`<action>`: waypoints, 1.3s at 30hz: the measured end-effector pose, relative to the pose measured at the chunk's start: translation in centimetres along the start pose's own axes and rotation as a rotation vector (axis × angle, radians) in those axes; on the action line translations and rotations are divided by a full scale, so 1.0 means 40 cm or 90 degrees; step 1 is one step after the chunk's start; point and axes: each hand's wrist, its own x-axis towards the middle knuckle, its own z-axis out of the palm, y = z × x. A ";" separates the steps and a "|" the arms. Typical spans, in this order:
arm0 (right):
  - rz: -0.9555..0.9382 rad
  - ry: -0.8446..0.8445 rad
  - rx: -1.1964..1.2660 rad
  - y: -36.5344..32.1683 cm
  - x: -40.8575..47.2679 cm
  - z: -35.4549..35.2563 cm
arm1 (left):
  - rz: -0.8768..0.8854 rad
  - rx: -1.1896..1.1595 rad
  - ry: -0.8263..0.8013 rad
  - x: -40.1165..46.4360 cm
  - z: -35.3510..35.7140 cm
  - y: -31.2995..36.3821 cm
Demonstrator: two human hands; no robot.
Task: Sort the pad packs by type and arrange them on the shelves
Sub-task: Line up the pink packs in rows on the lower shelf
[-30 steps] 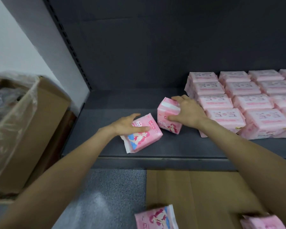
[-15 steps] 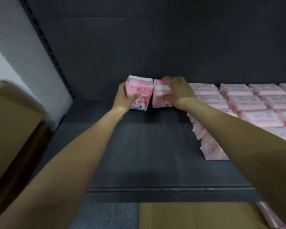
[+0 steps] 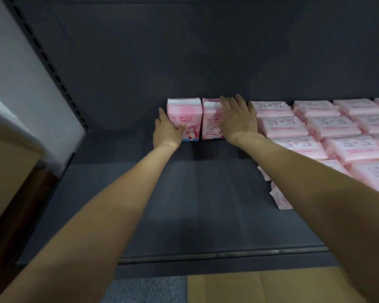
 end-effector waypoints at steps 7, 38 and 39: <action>-0.099 0.015 0.034 0.041 -0.145 -0.084 | 0.095 -0.025 0.112 -0.157 -0.053 0.034; -0.326 -0.562 -0.306 0.541 -1.029 -0.013 | 0.217 0.542 -0.605 -0.930 0.104 -0.250; -0.338 -0.571 -0.301 0.543 -1.027 -0.011 | 0.216 0.525 -0.607 -0.933 0.106 -0.254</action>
